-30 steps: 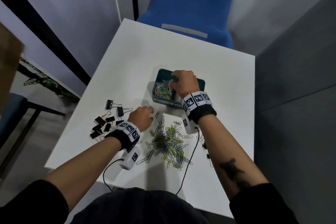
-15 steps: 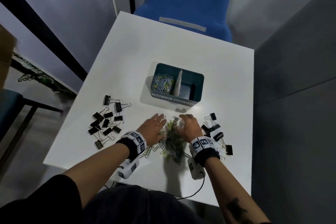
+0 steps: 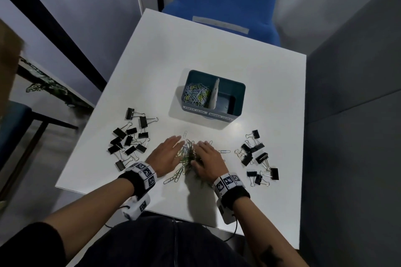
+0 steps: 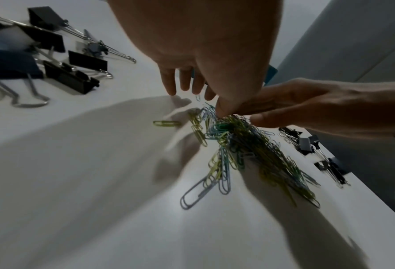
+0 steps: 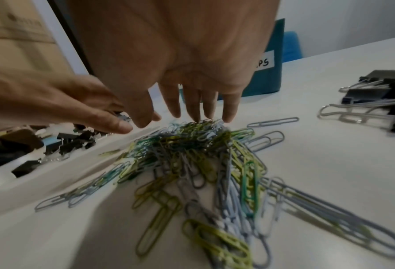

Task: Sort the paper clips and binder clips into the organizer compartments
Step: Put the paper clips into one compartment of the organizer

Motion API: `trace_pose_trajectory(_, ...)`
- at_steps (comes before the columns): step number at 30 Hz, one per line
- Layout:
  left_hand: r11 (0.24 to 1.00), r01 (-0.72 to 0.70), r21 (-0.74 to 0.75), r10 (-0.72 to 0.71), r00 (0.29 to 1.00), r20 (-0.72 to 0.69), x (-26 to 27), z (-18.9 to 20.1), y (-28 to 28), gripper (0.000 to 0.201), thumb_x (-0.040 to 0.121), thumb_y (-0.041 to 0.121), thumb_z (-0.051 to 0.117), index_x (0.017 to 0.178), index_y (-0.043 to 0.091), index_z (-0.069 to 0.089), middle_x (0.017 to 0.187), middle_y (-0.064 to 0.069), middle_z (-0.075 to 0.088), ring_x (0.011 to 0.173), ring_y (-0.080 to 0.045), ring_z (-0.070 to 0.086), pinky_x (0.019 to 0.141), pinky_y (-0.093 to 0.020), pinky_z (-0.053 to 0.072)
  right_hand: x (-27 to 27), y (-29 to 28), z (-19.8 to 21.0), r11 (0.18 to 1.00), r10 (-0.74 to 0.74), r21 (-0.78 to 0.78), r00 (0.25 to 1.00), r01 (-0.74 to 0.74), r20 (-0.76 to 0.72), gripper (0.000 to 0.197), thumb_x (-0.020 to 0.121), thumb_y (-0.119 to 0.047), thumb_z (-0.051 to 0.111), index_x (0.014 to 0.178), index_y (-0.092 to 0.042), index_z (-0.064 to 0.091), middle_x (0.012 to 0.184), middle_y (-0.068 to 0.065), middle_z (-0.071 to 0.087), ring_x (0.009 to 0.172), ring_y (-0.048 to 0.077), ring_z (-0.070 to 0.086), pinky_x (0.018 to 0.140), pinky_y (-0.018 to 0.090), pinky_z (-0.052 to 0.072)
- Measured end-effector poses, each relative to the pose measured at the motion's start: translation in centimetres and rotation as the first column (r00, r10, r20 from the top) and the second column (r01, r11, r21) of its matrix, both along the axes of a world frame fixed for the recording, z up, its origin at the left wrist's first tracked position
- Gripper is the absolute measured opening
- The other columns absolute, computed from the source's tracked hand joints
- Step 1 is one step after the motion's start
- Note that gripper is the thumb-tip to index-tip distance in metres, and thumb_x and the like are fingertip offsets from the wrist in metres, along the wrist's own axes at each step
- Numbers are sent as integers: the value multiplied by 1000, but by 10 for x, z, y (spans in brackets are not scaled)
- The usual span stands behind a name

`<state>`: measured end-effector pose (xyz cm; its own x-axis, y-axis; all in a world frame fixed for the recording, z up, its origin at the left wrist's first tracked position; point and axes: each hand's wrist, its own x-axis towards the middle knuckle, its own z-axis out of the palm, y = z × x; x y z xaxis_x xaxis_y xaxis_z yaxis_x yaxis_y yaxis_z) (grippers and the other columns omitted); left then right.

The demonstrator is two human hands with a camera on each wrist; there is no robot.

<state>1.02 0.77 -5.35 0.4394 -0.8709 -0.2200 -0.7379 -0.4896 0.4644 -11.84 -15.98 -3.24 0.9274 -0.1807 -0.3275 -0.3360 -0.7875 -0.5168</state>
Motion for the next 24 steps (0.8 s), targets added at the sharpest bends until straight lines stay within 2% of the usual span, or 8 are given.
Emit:
trace_pose_trajectory(4, 984, -67, 162, 82, 993, -86, 7, 4, -22, 75, 97, 40, 46, 153, 13, 3, 161, -4, -6, 148, -19, -1, 119, -41, 17, -29, -8, 9, 960, -275, -23, 957, 278, 96, 43, 91, -30, 58, 131, -14, 50, 138, 12, 48, 126, 28, 43, 103, 47, 42)
trace_pose_trajectory(7, 963, -102, 248, 130, 987, -98, 4, 1, -39, 81, 96, 48, 43, 153, 11, -1, 160, -6, -10, 147, -22, -6, 119, -44, 14, -43, -18, 6, 910, -413, -25, 910, 413, -27, 59, 92, -36, 58, 141, -11, 37, 150, 14, 32, 138, 28, 31, 112, 44, 33)
trace_pose_trajectory(12, 950, 150, 274, -143, 989, -44, -15, -1, -42, 77, 97, 54, 33, 153, 11, 2, 160, -7, -8, 147, -23, -6, 119, -44, 12, -35, -20, -17, 940, -340, -62, 927, 334, -160, 81, 90, -56, 50, 149, -11, 17, 159, 14, 7, 146, 31, 10, 117, 46, 24)
trace_pose_trajectory(14, 937, 230, 263, -233, 972, -20, -17, 0, -35, 76, 97, 55, 29, 153, 11, 5, 161, -8, -6, 148, -23, -4, 119, -43, 13, -30, -10, -17, 954, -298, -70, 939, 290, -171, 81, 92, -56, 44, 150, -10, 13, 160, 14, -1, 147, 29, 0, 120, 42, 12)
trace_pose_trajectory(17, 935, 282, 213, -283, 959, -25, -13, 1, -21, 82, 88, 61, 14, 153, 11, 8, 161, -7, 0, 148, -21, 0, 119, -38, 15, -27, 6, -14, 983, -185, -13, 974, 185, -133, 76, 96, -49, 44, 152, -9, 10, 160, 12, -1, 148, 27, -1, 121, 37, 6)
trace_pose_trajectory(20, 955, 274, 117, -268, 962, -60, -9, -1, 0, 71, 95, 52, 30, 153, 14, 13, 160, -5, 7, 148, -19, 7, 118, -36, 19, -35, 10, -10, 992, -109, 63, 992, 113, -64, 71, 95, -40, 50, 152, -14, 16, 160, 10, 11, 148, 24, 7, 120, 41, 16)
trace_pose_trajectory(22, 975, 213, 68, -212, 977, -20, -8, -1, 14, 70, 95, 47, 46, 152, 15, 19, 159, -7, 17, 144, -23, 20, 113, -40, 31, -45, 3, -7, 986, -166, 11, 986, 166, -3, 69, 91, -36, 58, 149, -17, 26, 156, 11, 24, 145, 27, 19, 116, 42, 27)
trace_pose_trajectory(24, 987, 127, 94, -130, 991, 18, -7, 2, 27, 83, 87, 50, 59, 150, 15, 20, 153, -11, 29, 134, -29, 35, 101, -42, 42, -56, -6, -3, 962, -271, -52, 962, 269, -37, 72, 85, -37, 65, 145, -18, 30, 147, 10, 34, 132, 27, 36, 102, 40, 43)
